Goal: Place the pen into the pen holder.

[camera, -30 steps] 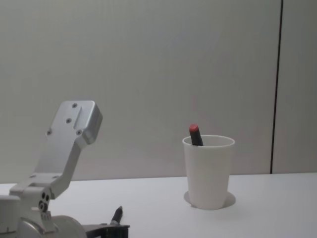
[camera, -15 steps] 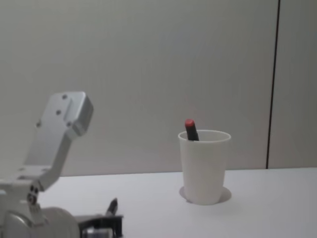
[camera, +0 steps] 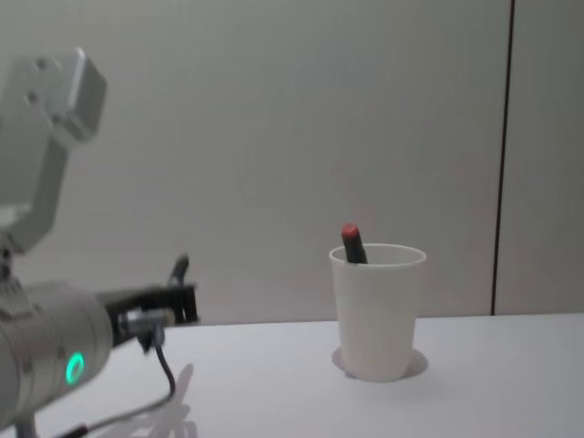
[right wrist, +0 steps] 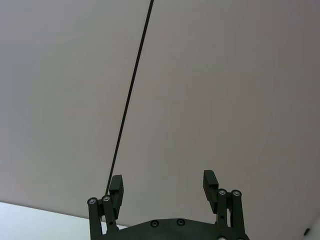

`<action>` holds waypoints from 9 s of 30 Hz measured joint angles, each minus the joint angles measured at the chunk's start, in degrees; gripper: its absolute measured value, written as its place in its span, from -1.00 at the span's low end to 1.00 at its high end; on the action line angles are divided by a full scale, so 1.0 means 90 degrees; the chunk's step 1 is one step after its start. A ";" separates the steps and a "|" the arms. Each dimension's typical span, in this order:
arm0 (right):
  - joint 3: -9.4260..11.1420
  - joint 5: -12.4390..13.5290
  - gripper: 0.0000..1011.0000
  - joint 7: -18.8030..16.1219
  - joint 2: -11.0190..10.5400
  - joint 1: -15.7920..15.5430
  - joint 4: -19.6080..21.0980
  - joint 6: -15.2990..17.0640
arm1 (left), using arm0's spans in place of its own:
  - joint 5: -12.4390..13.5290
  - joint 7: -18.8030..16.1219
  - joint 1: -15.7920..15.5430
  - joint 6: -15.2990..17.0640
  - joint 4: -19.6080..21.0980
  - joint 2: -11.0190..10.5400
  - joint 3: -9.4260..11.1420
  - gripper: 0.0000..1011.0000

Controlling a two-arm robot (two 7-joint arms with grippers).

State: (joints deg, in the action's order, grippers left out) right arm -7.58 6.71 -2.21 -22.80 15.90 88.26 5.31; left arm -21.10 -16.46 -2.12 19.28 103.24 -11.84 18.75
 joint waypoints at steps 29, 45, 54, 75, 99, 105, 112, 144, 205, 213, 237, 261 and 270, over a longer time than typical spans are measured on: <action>0.0026 0.0391 0.98 -0.0348 0.0031 0.0057 0.0194 0.0053 | -0.1109 0.1352 -0.0506 -0.2210 0.0333 0.0275 -0.0424 -0.69; 0.0138 0.1664 0.98 -0.1355 0.0052 0.0217 0.0591 0.0146 | -0.2105 0.2510 -0.1151 -0.3136 0.0007 0.0719 -0.0506 -0.69; 0.0137 0.2151 0.98 -0.1595 0.0110 0.0274 0.0718 0.0334 | -0.2320 0.2775 -0.1299 -0.3324 -0.0074 0.0825 -0.0519 -0.69; 0.0096 0.3900 0.98 -0.1311 0.0433 0.0343 0.1150 0.1259 | -0.1687 0.3088 -0.0985 -0.2903 0.0108 0.0516 -0.0423 -0.69; 0.0053 0.7153 0.98 -0.0058 0.0963 0.0599 0.1554 0.2780 | -0.0214 0.3798 -0.0964 -0.2732 0.0060 0.0234 -0.0245 -0.69; 0.0040 0.7803 0.98 0.0178 0.1011 0.0629 0.1582 0.2945 | -0.0161 0.3764 -0.0968 -0.2745 0.0050 0.0228 -0.0243 -0.69; 0.0029 0.7936 0.98 0.0161 0.0893 0.0555 0.1644 0.2957 | -0.0261 0.3490 -0.0962 -0.2875 0.0040 0.0254 -0.0286 -0.69; -0.0370 0.7283 0.98 -0.0475 0.0741 0.0635 0.1783 0.2576 | -0.0430 0.3002 -0.0759 -0.2659 0.0186 0.0159 -0.0395 -0.69; -0.1425 0.7234 0.71 -0.0154 0.1705 0.1853 0.0635 0.3330 | -0.0253 0.3124 -0.0688 -0.2513 0.0262 0.0104 -0.0347 -0.69; -0.1441 0.7234 0.26 -0.0166 0.1713 0.1874 0.0614 0.3324 | -0.0253 0.3124 -0.0688 -0.2513 0.0261 0.0104 -0.0347 -0.69; -0.1452 0.7233 -0.71 -0.0173 0.1722 0.1896 0.0591 0.3316 | -0.0255 0.3123 -0.0689 -0.2521 0.0261 0.0104 -0.0347 -0.69; -0.1462 0.7239 -0.71 -0.0191 0.1723 0.1900 0.0593 0.3328 | -0.0252 0.3120 -0.0689 -0.2507 0.0260 0.0104 -0.0345 -0.23; -0.1458 0.7229 -0.71 -0.0200 0.1707 0.1909 0.0593 0.3315 | -0.0252 0.3120 -0.0689 -0.2507 0.0260 0.0104 -0.0347 0.29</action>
State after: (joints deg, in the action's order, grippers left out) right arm -20.71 71.77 -4.01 -7.44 33.08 93.60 35.15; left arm -23.37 11.63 -8.32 -3.28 105.58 -10.91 15.63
